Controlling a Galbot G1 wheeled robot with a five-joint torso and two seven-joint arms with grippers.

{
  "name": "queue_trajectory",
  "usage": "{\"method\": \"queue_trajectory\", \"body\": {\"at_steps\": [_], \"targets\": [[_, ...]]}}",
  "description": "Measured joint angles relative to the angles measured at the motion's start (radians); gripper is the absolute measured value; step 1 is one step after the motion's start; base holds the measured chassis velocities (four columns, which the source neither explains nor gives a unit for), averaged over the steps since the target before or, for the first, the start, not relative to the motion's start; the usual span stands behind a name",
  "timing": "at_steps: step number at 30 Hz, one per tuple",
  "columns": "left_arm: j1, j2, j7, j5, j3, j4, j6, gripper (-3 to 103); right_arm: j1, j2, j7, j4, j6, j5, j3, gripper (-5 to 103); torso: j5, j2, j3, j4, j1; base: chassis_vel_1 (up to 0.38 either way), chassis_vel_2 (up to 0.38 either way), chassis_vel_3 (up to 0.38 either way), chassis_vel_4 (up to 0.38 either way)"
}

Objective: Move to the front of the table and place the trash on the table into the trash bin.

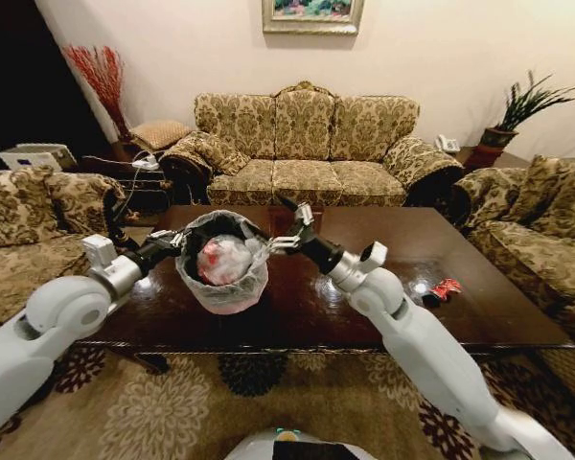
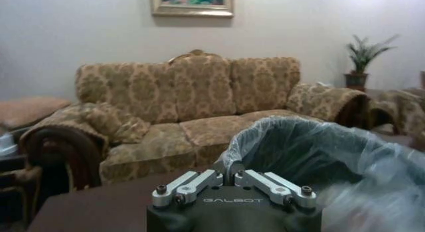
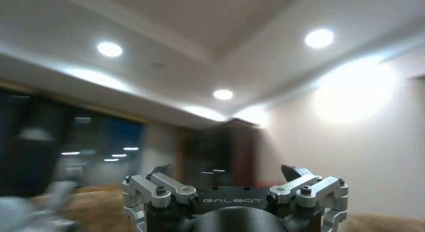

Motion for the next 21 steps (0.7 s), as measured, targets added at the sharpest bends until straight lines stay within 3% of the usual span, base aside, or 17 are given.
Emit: {"method": "queue_trajectory", "body": {"at_steps": [1, 4, 5, 6, 7, 10, 15, 21], "targets": [[0.0, 0.0, 0.0, 0.0, 0.0, 0.0, 0.0, 3, 0.0, 0.0, 0.0, 0.0, 0.0, 0.0, 0.0, 100, 0.0, 0.0, 0.0, 0.0, 0.0, 0.0, 0.0, 0.0, 0.0], [-0.012, 0.01, -0.064, -0.065, -0.02, 0.005, 0.062, 3, -0.117, -0.034, 0.231, 0.042, -0.101, 0.012, 0.108, 100, 0.0003, 0.0, 0.0, -0.0002, 0.0, 0.0, 0.0, 0.0, 0.0], [-0.009, 0.011, -0.073, -0.07, -0.022, 0.005, 0.073, 3, -0.146, -0.04, 0.28, 0.047, -0.129, 0.025, 0.139, 100, 0.0003, 0.0, 0.0, -0.0004, 0.0, 0.0, 0.0, 0.0, 0.0], [-0.009, 0.011, -0.073, -0.07, -0.022, 0.005, 0.073, 3, -0.146, -0.04, 0.28, 0.047, -0.129, 0.025, 0.139, 100, 0.0003, 0.0, 0.0, -0.0004, 0.0, 0.0, 0.0, 0.0, 0.0], [-0.006, 0.011, -0.089, -0.078, -0.023, 0.001, 0.088, 3, -0.193, -0.045, 0.361, 0.055, -0.159, 0.059, 0.19, 100, 0.0002, 0.0, 0.0, -0.0004, 0.0, 0.0, 0.0, 0.0, 0.0], [-0.013, 0.004, -0.109, -0.083, -0.019, -0.003, 0.092, 3, -0.268, -0.041, 0.486, 0.077, -0.223, 0.18, 0.315, 100, 0.0003, 0.0, 0.0, -0.0003, 0.0, 0.0, 0.0, 0.0, 0.0], [-0.017, -0.01, -0.107, -0.08, -0.007, -0.012, 0.075, 3, -0.34, -0.027, 0.574, 0.093, -0.236, 0.23, 0.396, 100, -0.0003, 0.0, 0.0, -0.0003, 0.0, 0.0, 0.0, 0.0, 0.0], [-0.013, -0.028, -0.094, -0.072, -0.004, -0.025, 0.066, 3, -0.431, 0.013, 0.578, 0.077, -0.211, 0.15, 0.457, 100, 0.0, 0.0, 0.0, -0.0002, 0.0, -0.022, -0.029, 0.035, 0.04]]}}
